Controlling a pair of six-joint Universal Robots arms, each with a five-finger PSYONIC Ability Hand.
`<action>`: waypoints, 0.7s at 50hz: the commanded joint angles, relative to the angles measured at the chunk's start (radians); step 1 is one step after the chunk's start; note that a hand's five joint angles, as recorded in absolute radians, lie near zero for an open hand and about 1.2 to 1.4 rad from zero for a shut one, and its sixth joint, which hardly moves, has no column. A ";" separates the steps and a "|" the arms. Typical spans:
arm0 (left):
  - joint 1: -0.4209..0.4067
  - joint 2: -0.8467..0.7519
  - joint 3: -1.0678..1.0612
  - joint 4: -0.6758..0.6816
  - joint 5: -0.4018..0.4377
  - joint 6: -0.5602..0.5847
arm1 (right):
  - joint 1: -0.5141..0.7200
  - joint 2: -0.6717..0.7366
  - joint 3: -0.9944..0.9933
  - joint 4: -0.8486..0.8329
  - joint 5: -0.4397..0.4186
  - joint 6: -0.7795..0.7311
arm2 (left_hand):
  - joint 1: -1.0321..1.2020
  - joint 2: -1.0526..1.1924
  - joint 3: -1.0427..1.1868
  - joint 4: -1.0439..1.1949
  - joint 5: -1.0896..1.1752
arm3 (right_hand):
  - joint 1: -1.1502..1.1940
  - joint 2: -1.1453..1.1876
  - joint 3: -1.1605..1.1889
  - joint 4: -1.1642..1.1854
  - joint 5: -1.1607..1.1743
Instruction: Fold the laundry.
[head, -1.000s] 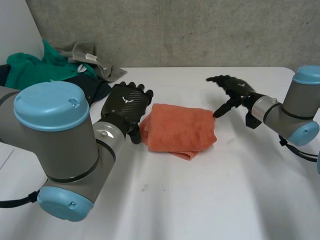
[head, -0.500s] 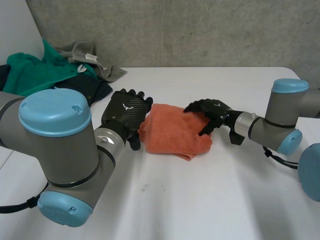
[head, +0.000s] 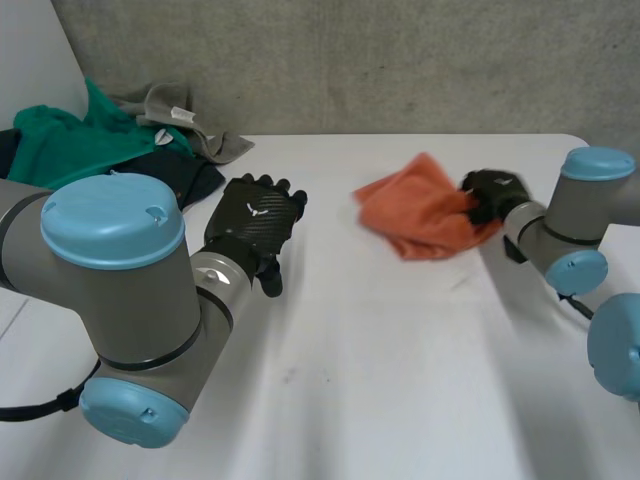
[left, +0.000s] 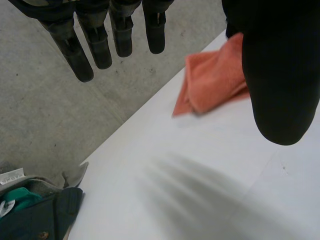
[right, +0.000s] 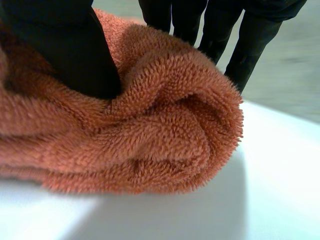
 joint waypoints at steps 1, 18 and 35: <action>0.000 -0.005 0.012 -0.002 0.000 0.000 | -0.084 0.014 -0.057 -0.095 0.228 0.065 | -0.021 -0.012 -0.020 -0.013 -0.006 | 0.423 0.256 0.246 0.200 0.301; -0.009 -0.024 0.011 -0.002 0.000 0.000 | -0.264 0.065 -0.151 -0.098 0.265 0.064 | -0.021 -0.012 -0.020 -0.013 -0.006 | 0.423 0.256 0.246 0.200 0.301; -0.014 -0.018 0.023 -0.002 -0.002 -0.003 | -0.325 0.080 -0.168 -0.105 0.264 0.061 | -0.024 -0.015 -0.023 -0.016 -0.009 | -0.536 -0.703 -0.713 -0.759 -0.658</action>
